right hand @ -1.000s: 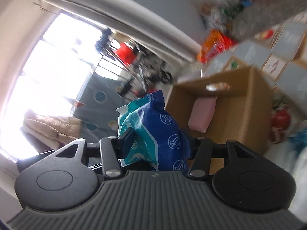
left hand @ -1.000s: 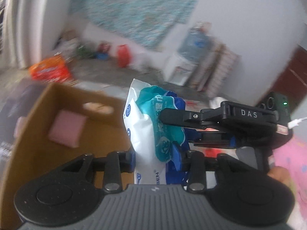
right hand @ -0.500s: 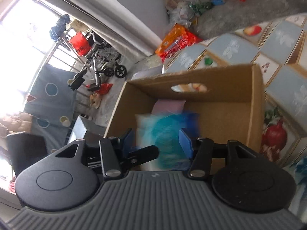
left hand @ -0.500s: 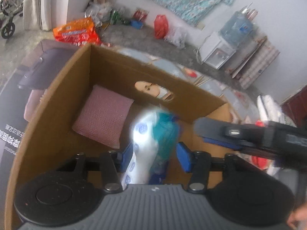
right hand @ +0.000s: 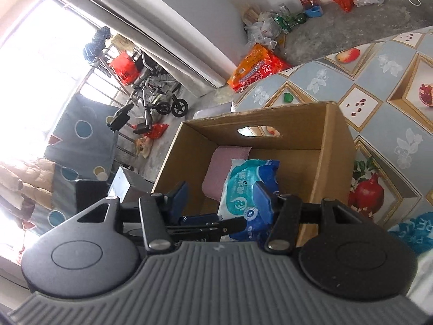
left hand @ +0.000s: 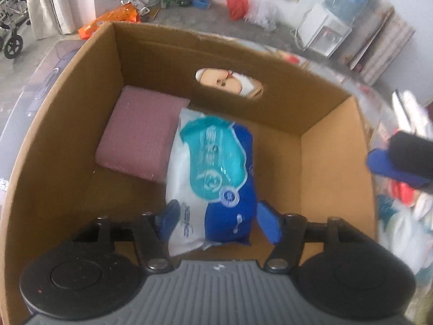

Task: Organize soft objects
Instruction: 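Lower the wipes pack into the box beside the pad and open both grippers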

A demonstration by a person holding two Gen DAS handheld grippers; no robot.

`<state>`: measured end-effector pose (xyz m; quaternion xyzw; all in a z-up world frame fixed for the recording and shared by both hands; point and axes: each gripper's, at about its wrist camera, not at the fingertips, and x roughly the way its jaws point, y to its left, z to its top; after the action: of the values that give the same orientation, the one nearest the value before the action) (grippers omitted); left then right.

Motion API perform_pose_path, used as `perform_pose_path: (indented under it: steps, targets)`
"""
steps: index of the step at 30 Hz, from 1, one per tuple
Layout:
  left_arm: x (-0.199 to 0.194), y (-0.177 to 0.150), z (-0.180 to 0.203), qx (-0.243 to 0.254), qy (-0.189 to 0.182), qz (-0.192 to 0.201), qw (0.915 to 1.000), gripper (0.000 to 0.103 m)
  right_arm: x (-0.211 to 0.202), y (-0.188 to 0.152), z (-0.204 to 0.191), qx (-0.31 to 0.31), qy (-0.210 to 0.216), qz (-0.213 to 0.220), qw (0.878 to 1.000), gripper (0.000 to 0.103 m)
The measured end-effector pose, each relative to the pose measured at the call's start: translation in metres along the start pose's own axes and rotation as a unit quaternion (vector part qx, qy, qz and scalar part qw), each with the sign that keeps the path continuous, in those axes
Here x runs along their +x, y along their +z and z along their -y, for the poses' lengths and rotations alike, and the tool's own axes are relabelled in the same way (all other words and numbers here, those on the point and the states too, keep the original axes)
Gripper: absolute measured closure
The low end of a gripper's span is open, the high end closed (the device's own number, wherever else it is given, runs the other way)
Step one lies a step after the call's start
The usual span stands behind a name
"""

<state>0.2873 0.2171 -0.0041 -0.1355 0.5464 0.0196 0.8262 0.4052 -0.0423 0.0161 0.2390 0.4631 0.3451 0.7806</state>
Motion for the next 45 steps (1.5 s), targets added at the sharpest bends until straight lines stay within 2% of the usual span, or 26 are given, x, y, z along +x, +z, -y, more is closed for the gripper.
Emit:
perform_pose_path:
  steps: [4,8,14,17,18,22,26,27,28,32,35,37,39,45]
  targets:
    - [0.005,-0.003,0.007,0.011,0.016,0.0,0.9998,0.022,-0.009,-0.002,0.011,0.003,0.001,0.001,1.0,0.048]
    - [0.014,0.0,0.018,0.042,0.049,0.008,0.9979,0.022,-0.013,-0.001,0.021,0.012,0.004,0.001,1.0,0.048]
    - [0.015,0.004,0.035,0.076,0.038,0.024,0.9961,0.032,-0.013,-0.002,0.034,0.02,0.007,-0.001,1.0,0.047]
    - [0.019,0.008,0.038,0.081,0.068,0.029,0.994,0.036,-0.014,-0.001,0.04,0.026,0.007,0.0,1.0,0.047]
    - [0.023,0.01,0.037,0.078,0.076,0.027,0.9936,0.04,-0.014,-0.001,0.043,0.03,0.008,0.0,1.0,0.047]
    - [0.029,0.021,0.025,0.03,0.06,0.02,0.9976,0.041,-0.017,-0.002,0.051,0.038,0.013,0.002,0.999,0.047]
    - [0.021,0.023,0.023,0.016,0.089,0.041,0.9951,0.046,-0.024,-0.002,0.054,0.037,0.012,0.004,0.999,0.046]
    - [0.018,0.024,0.023,0.011,0.086,0.043,0.9953,0.047,-0.025,-0.002,0.055,0.038,0.014,0.004,0.999,0.046]
    - [0.015,0.025,0.021,0.017,0.064,0.034,0.9972,0.047,-0.027,-0.002,0.056,0.04,0.018,0.004,0.999,0.046]
    - [-0.004,0.024,0.009,-0.034,-0.024,0.032,0.9986,0.045,-0.037,-0.003,0.054,0.038,0.034,0.011,0.999,0.045]
    - [-0.007,0.017,0.006,-0.062,-0.11,-0.007,0.9919,0.041,-0.044,-0.003,0.052,0.037,0.044,0.016,0.998,0.044]
    - [-0.002,0.013,0.008,-0.082,-0.143,-0.034,0.9858,0.041,-0.048,-0.002,0.052,0.036,0.047,0.021,0.998,0.043]
    - [0.006,0.012,0.012,-0.086,-0.153,-0.049,0.9832,0.042,-0.051,-0.002,0.052,0.038,0.049,0.023,0.998,0.043]
    - [0.04,0.019,0.024,-0.109,-0.134,-0.072,0.9822,0.041,-0.063,-0.005,0.062,0.047,0.042,0.031,0.998,0.042]
